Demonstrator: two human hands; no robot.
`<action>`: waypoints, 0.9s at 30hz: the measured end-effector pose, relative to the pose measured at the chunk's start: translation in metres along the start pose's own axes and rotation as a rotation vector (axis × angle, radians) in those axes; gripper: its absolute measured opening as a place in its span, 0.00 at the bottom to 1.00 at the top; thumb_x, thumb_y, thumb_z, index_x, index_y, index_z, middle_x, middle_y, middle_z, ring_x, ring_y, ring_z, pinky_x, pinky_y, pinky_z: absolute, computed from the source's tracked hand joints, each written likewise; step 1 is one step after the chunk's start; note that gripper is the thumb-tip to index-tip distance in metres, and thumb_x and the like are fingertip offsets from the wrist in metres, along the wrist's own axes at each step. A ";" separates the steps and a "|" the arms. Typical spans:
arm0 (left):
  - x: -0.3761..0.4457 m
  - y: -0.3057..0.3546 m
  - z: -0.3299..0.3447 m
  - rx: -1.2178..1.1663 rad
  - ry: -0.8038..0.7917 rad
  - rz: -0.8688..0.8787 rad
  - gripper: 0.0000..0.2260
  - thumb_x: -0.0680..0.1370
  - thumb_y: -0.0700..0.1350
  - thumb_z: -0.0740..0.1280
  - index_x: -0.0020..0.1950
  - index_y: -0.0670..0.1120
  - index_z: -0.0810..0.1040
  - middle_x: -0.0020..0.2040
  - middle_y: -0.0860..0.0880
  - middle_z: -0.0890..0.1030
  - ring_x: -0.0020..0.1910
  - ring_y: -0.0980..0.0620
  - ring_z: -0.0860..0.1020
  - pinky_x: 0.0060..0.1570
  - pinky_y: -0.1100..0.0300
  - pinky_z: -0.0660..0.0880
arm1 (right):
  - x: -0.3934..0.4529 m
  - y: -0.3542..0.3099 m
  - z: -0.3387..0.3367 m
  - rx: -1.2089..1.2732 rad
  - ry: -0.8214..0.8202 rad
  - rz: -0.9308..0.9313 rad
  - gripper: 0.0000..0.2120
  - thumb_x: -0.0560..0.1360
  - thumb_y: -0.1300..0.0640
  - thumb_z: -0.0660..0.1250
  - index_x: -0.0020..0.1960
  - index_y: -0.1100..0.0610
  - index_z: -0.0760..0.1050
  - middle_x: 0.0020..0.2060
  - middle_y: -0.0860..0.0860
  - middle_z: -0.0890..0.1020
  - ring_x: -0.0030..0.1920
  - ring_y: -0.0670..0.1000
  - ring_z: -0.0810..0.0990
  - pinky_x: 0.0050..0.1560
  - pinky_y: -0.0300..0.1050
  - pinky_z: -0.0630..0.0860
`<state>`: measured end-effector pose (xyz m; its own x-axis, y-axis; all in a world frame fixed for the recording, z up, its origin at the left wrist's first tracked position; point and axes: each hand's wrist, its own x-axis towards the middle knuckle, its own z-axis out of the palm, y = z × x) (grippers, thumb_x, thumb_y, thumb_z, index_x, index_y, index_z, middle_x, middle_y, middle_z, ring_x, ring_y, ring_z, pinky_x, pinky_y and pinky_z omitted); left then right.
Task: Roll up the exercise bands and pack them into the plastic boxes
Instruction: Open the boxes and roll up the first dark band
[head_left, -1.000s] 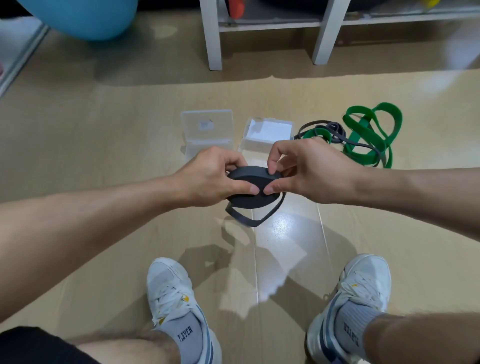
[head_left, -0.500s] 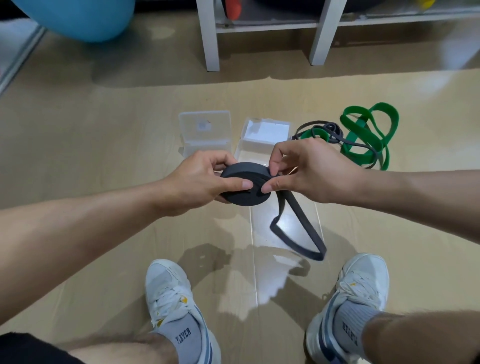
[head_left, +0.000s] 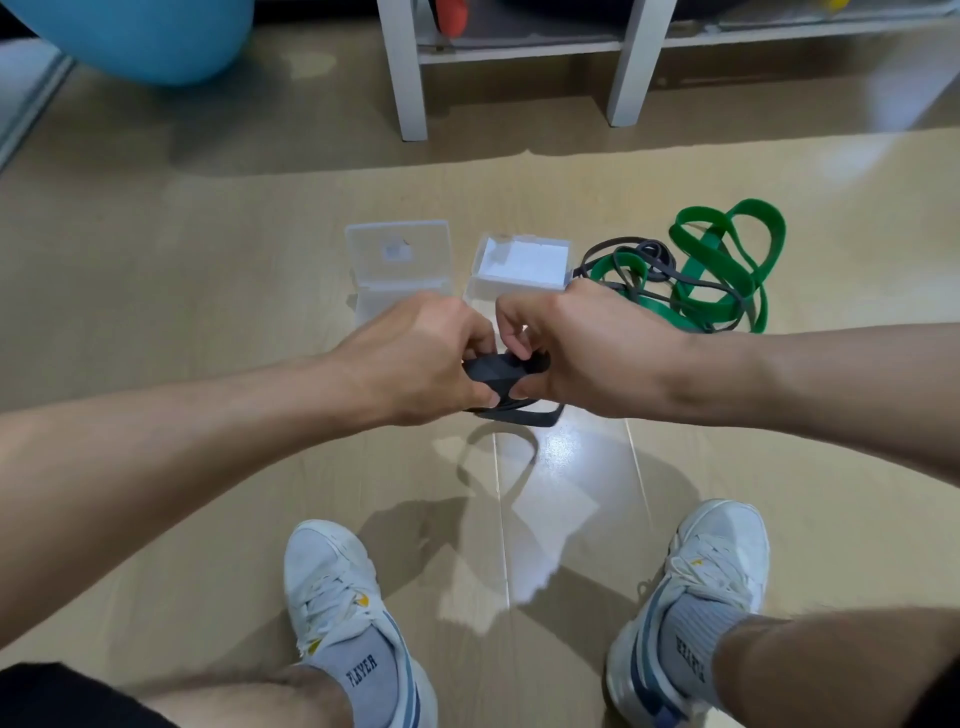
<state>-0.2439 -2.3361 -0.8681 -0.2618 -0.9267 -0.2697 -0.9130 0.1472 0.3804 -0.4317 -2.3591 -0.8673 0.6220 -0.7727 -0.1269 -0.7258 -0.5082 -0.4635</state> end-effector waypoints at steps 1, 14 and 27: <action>-0.001 0.002 -0.001 -0.016 0.005 -0.009 0.10 0.70 0.57 0.77 0.46 0.54 0.84 0.40 0.54 0.85 0.40 0.53 0.81 0.37 0.55 0.79 | 0.000 0.001 -0.001 -0.014 0.000 -0.002 0.18 0.69 0.53 0.76 0.42 0.47 0.65 0.35 0.43 0.76 0.35 0.44 0.73 0.38 0.52 0.78; -0.003 -0.017 0.003 -0.699 0.019 -0.108 0.08 0.72 0.41 0.78 0.50 0.49 0.89 0.41 0.45 0.88 0.42 0.46 0.86 0.49 0.48 0.83 | 0.003 0.019 -0.011 0.378 0.094 0.064 0.15 0.65 0.51 0.83 0.39 0.51 0.77 0.39 0.49 0.87 0.42 0.51 0.85 0.47 0.56 0.82; -0.003 -0.028 0.011 -0.740 -0.103 -0.147 0.15 0.73 0.44 0.79 0.58 0.49 0.82 0.49 0.50 0.88 0.50 0.51 0.86 0.58 0.46 0.81 | 0.001 0.023 -0.013 0.272 0.029 0.119 0.14 0.68 0.50 0.81 0.43 0.50 0.76 0.36 0.46 0.86 0.38 0.47 0.84 0.41 0.46 0.79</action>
<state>-0.2208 -2.3337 -0.8877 -0.2146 -0.8766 -0.4308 -0.5022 -0.2793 0.8184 -0.4516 -2.3763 -0.8660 0.5255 -0.8335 -0.1709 -0.6857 -0.2959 -0.6651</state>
